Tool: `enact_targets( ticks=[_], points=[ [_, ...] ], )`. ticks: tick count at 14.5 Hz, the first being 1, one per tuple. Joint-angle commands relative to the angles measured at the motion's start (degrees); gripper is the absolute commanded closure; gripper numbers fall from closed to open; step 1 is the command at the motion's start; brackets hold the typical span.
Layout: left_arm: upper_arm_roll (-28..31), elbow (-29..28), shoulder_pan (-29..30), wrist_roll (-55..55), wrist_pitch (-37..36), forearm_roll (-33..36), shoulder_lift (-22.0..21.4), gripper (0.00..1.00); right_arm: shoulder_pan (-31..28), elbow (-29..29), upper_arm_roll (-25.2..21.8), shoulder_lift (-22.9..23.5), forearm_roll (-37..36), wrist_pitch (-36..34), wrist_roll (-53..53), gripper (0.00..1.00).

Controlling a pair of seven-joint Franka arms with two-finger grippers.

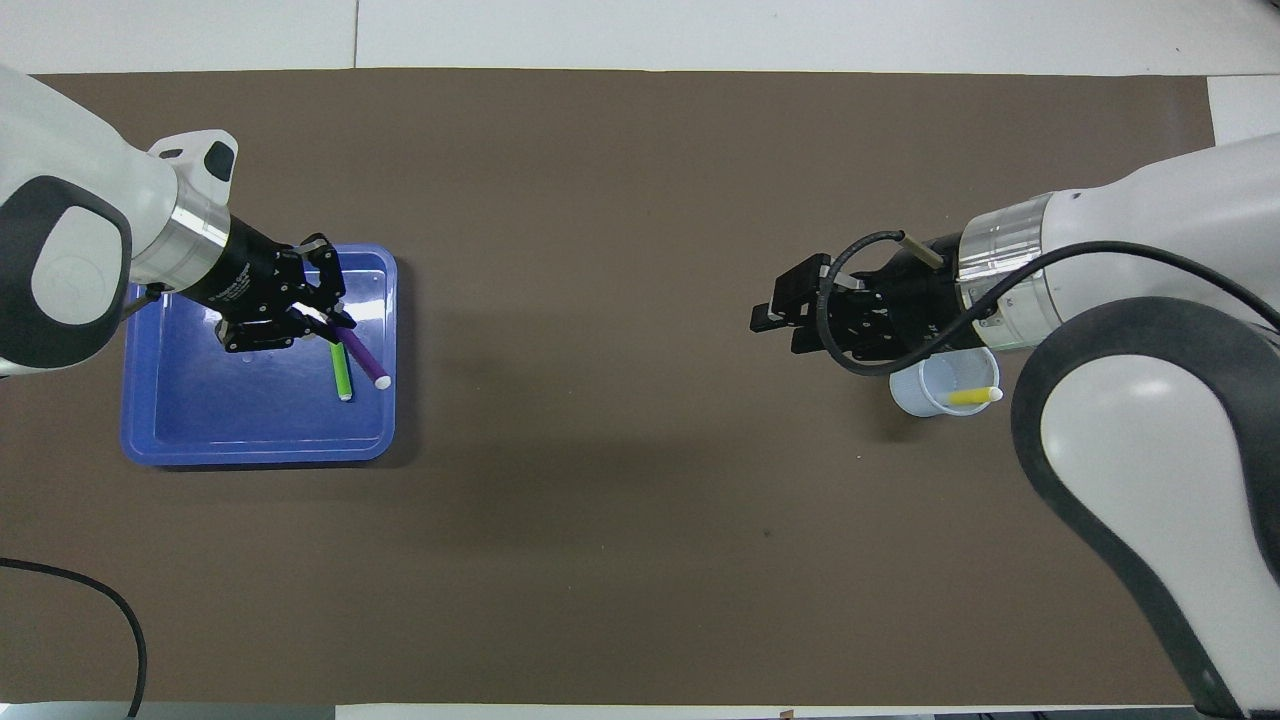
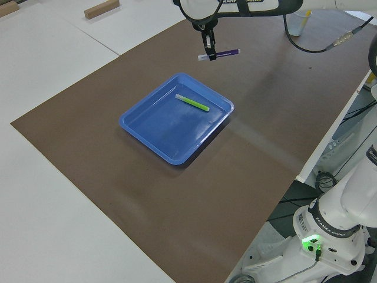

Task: Transfer and insert pens with both arms
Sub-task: 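Lift the purple pen with the left gripper while the right gripper approaches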

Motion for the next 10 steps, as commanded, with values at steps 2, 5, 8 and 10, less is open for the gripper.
enact_targets(
  ticks=[2, 5, 8, 10],
  points=[
    [0.72, 0.76, -5.17, -15.31, -1.35, -7.52, -2.86, 1.00, 1.98, -0.06, 0.23, 0.37, 3.72, 4.20, 3.27, 0.49],
    [0.54, -0.98, -9.48, -29.55, 1.79, -12.10, -5.84, 1.00, 2.60, -0.76, 0.32, 0.02, 9.17, 7.71, 5.64, 0.49],
    [0.54, -5.81, -13.53, -37.65, 7.85, -16.32, -8.83, 1.00, 4.97, -0.67, 0.32, -0.16, 9.71, 9.93, 8.80, 0.49],
    [0.46, -10.72, -14.41, -40.92, 12.95, -20.44, -11.72, 1.00, 7.69, -0.67, 0.32, -0.25, 9.79, 11.58, 10.82, 0.49]
  ],
)
